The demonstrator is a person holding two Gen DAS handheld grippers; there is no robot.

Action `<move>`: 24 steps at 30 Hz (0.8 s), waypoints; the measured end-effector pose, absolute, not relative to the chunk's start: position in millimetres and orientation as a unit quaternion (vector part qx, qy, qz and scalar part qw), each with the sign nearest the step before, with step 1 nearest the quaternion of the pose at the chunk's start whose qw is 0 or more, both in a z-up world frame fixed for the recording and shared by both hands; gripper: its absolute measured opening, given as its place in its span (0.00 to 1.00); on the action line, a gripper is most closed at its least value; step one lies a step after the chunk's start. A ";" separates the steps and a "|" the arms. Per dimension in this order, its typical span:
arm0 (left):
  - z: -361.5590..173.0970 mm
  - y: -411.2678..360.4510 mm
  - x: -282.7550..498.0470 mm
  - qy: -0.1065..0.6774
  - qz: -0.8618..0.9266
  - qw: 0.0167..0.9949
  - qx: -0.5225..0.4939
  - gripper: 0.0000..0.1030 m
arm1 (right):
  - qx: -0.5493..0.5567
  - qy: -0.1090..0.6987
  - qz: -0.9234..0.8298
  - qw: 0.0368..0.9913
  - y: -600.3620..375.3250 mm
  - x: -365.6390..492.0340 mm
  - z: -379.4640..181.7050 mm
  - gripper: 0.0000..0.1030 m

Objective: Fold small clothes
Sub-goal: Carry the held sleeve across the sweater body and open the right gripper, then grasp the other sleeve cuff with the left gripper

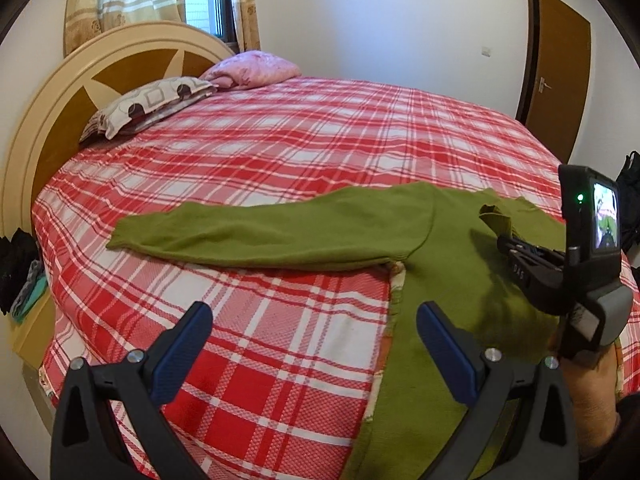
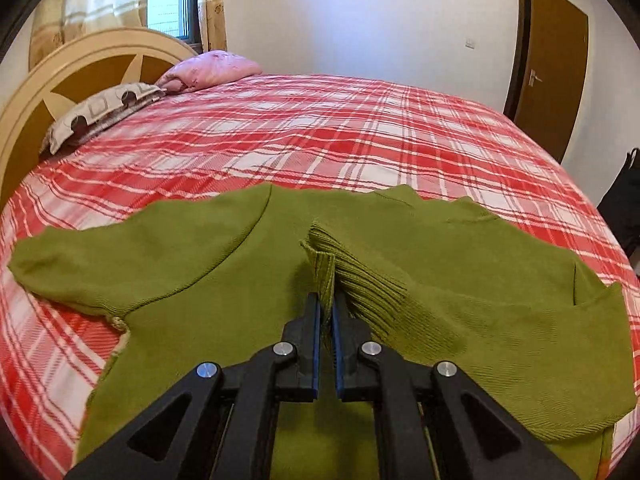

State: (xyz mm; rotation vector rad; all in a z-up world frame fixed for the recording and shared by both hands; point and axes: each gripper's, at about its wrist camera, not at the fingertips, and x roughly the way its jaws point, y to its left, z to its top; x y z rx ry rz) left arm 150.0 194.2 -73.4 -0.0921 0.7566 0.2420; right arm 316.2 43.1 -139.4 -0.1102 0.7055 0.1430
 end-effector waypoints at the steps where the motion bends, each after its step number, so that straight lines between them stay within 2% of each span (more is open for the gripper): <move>1: -74.6 194.8 151.0 0.371 0.118 0.920 -0.046 1.00 | -0.056 0.347 0.072 0.934 45.7 316.9 -142.2 0.05; 5: -79.7 196.7 154.1 0.377 0.121 0.917 -0.047 1.00 | -0.056 0.361 0.086 0.927 58.0 323.7 -156.7 0.08; 12: -84.7 195.1 157.7 0.390 0.122 0.912 -0.046 1.00 | -0.024 0.370 0.173 0.913 92.6 331.0 -154.8 0.08; 16: -81.5 194.5 155.2 0.385 0.123 0.914 -0.037 1.00 | 0.011 0.342 0.192 0.920 82.6 310.7 -136.5 0.08; 19: -79.1 193.8 156.6 0.377 0.116 0.918 -0.031 1.00 | 0.053 0.326 0.167 0.929 42.3 298.8 -119.8 0.18; 21: -76.9 188.9 162.9 0.375 0.095 0.922 -0.034 1.00 | 0.075 0.331 0.139 0.930 9.4 293.2 -113.7 0.34; 24: -74.2 170.0 181.3 0.373 0.039 0.927 -0.030 1.00 | 0.113 0.329 0.106 0.932 -32.9 279.9 -106.0 0.43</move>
